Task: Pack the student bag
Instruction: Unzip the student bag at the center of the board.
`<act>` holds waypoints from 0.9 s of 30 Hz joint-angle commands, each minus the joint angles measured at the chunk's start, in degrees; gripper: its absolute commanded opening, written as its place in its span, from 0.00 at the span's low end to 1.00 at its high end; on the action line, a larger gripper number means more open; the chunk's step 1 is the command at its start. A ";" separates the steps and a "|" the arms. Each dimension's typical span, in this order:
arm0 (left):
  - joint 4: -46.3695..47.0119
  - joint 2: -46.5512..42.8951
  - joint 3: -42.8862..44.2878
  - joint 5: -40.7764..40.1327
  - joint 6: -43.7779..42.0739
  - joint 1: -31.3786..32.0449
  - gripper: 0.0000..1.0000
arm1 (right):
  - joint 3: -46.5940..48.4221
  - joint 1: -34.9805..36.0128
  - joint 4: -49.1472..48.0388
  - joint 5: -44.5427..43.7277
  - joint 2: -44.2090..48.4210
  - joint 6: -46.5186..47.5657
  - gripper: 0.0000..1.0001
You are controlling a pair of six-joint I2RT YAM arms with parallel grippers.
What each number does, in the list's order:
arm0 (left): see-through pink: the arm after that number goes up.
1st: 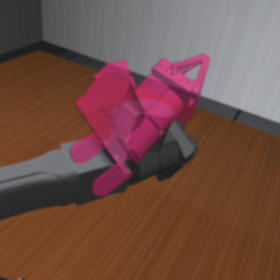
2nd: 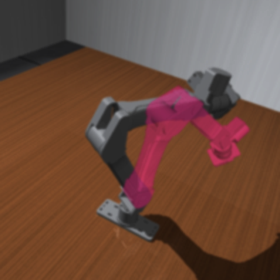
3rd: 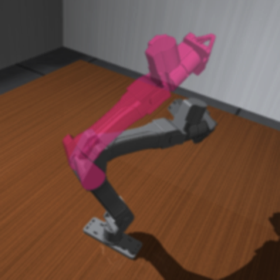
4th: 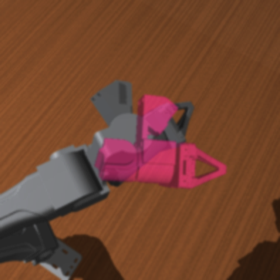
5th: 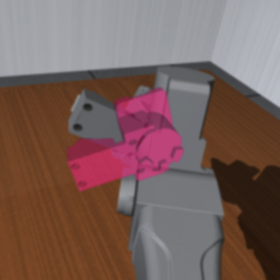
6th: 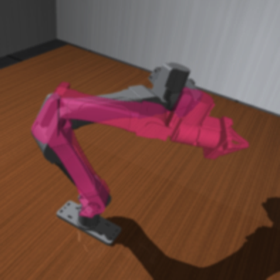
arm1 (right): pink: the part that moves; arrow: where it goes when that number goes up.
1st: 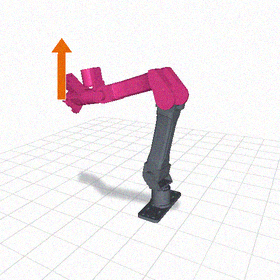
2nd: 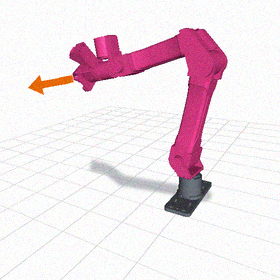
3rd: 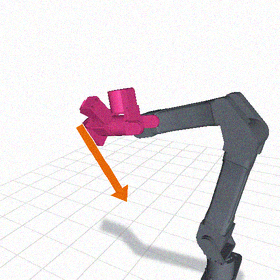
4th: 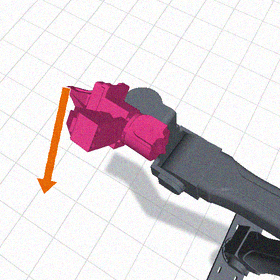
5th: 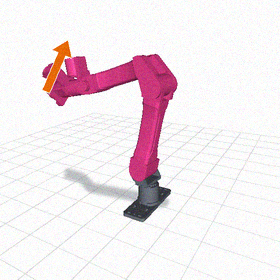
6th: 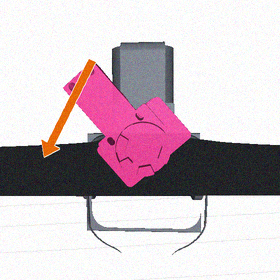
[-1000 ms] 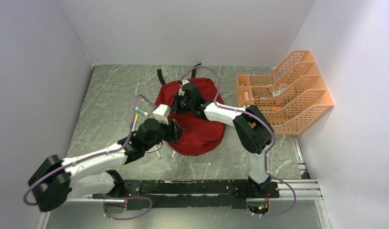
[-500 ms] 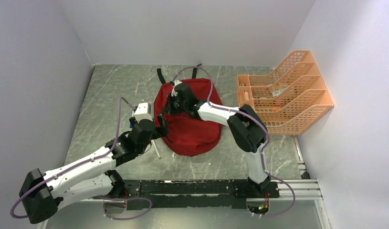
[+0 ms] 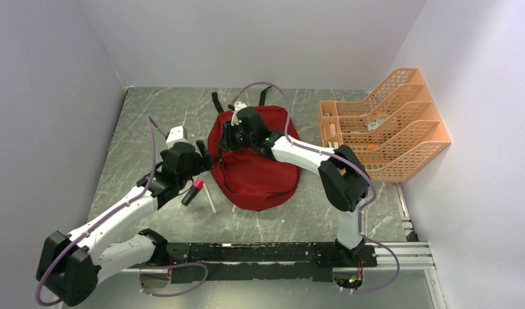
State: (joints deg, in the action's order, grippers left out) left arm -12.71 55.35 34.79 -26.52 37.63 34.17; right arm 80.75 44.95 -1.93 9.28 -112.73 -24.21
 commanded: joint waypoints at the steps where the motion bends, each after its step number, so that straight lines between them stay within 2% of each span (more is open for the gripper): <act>1: 1.94 4.74 4.88 10.79 -3.22 -5.88 0.98 | -2.27 0.32 1.72 -5.44 7.66 5.66 0.36; 7: 3.34 9.80 7.50 15.00 -3.68 -8.01 0.98 | -7.02 -0.29 5.26 -19.17 13.93 10.15 0.40; 10: 5.84 12.14 8.17 18.62 -4.12 -8.19 0.96 | -6.07 -2.45 10.68 -22.00 13.87 12.60 0.41; 13: 7.71 15.58 10.10 21.96 -5.07 -8.16 0.94 | -2.52 -4.63 17.40 -21.23 11.56 14.93 0.41; 19: 8.15 22.36 15.01 24.55 -6.99 -8.16 0.91 | -0.27 -5.47 23.10 -16.53 8.89 17.12 0.38; 27: 7.64 30.02 21.10 25.99 -8.52 -8.16 0.88 | -8.46 -4.63 23.34 -12.09 10.63 14.60 0.35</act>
State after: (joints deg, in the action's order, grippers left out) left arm -6.59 82.85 52.36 -3.40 30.83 26.39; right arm 76.60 39.70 19.66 -5.32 -103.55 -8.86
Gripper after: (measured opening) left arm 0.891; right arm 0.356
